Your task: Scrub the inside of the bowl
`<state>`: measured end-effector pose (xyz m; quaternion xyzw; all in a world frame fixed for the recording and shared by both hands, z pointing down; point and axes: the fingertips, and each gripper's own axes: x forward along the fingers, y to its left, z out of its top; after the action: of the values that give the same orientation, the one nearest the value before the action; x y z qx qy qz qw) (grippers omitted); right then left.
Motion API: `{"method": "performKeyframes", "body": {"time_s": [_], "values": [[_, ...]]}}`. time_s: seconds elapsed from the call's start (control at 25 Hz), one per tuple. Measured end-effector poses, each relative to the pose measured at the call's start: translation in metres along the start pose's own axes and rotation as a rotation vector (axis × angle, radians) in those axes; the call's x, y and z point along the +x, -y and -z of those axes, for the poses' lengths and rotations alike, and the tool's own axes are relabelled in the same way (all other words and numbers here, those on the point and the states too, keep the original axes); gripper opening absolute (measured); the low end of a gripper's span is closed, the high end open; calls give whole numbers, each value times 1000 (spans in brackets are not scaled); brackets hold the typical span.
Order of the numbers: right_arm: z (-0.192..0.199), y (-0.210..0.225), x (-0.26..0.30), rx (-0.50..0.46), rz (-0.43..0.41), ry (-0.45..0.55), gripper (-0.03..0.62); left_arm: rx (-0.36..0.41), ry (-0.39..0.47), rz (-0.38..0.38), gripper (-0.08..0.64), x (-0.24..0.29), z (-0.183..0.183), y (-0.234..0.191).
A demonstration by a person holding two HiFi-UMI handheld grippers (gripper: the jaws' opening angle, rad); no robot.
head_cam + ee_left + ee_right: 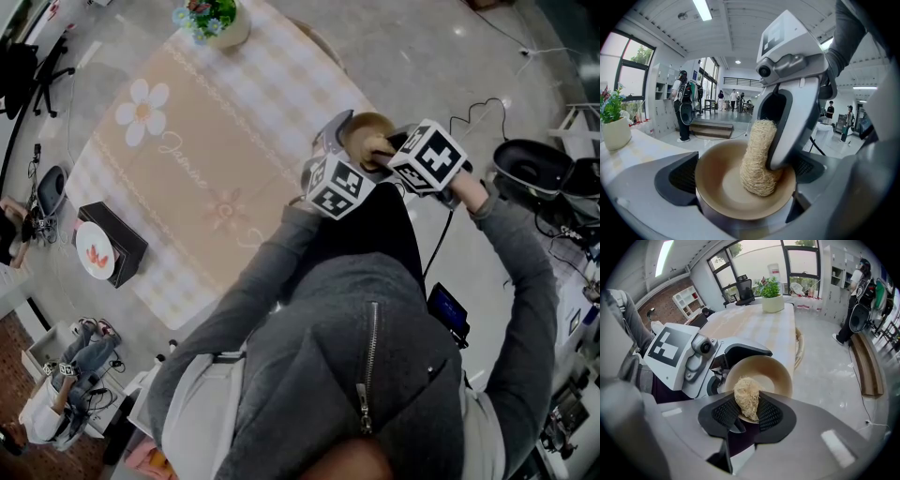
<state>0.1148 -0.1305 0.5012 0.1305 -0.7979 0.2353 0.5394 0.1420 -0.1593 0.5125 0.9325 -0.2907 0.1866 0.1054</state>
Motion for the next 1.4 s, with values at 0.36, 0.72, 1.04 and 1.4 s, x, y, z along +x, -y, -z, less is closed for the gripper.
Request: {"method": "performKeyframes", "body": {"time_s": [0.36, 0.72, 1.04, 1.4], "values": [[-5, -3, 3, 6, -29, 15, 95, 2, -1, -1, 596, 0, 1, -1], [-8, -7, 6, 2, -59, 35, 95, 5, -1, -2, 597, 0, 1, -1], [-16, -12, 9, -4, -79, 55, 95, 4, -2, -2, 597, -1, 1, -1], [-23, -11, 12, -6, -87, 57, 97, 2, 0, -1, 597, -1, 2, 0]]}}
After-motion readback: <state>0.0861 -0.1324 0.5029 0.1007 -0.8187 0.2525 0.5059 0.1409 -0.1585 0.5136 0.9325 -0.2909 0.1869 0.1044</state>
